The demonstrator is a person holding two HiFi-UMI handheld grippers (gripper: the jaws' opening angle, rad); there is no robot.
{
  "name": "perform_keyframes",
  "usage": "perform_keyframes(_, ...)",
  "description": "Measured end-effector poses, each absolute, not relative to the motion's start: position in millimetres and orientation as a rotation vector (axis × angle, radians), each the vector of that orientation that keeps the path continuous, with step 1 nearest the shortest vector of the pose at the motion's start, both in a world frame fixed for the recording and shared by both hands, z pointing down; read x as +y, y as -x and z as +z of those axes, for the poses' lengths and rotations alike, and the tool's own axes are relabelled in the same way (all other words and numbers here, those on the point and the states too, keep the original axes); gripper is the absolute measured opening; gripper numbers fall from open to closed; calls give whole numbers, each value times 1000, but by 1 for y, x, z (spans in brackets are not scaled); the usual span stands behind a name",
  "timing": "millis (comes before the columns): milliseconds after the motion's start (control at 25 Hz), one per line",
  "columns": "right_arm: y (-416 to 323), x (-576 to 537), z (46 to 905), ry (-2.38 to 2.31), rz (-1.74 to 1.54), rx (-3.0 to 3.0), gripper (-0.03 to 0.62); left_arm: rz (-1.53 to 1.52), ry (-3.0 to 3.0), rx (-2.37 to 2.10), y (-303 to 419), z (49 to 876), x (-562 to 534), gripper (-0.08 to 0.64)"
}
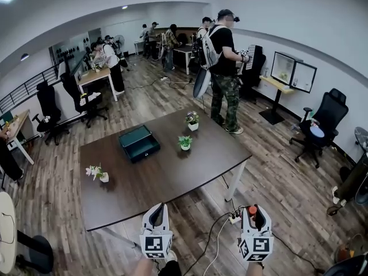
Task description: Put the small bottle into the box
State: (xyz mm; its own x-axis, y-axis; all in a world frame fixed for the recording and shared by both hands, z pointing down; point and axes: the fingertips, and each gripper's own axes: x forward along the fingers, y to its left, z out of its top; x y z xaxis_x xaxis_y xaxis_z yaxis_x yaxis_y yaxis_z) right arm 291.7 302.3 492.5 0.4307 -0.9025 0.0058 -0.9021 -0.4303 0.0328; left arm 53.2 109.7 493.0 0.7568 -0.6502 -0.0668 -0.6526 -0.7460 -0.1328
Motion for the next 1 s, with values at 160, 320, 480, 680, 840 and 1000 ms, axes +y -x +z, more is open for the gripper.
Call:
perform_keyframes(160, -296, 272, 488, -2616, -43, -1657, 153, 58, 2805, 1041, -60, 494, 81, 2)
perform_keyframes(320, -300, 231, 480, -2613, -64, -1660, 153, 79, 2807, 1084, -57, 498, 36, 2)
perform_keyframes(480, -301, 181, 468, -2617, -79, -1685, 153, 96, 2796, 1125, -47, 491, -12, 2)
perform_keyframes(680, -292, 117, 461, -2579, -88, -1739, 153, 97, 2773, 1200, -26, 485, -67, 2)
perform_keyframes(840, -290, 80, 460, -2569, -72, -1764, 153, 94, 2769, 1243, -15, 485, -97, 2)
perform_keyframes(1000, -287, 49, 463, -2549, -63, -1779, 153, 71, 2757, 1267, -6, 492, -126, 2)
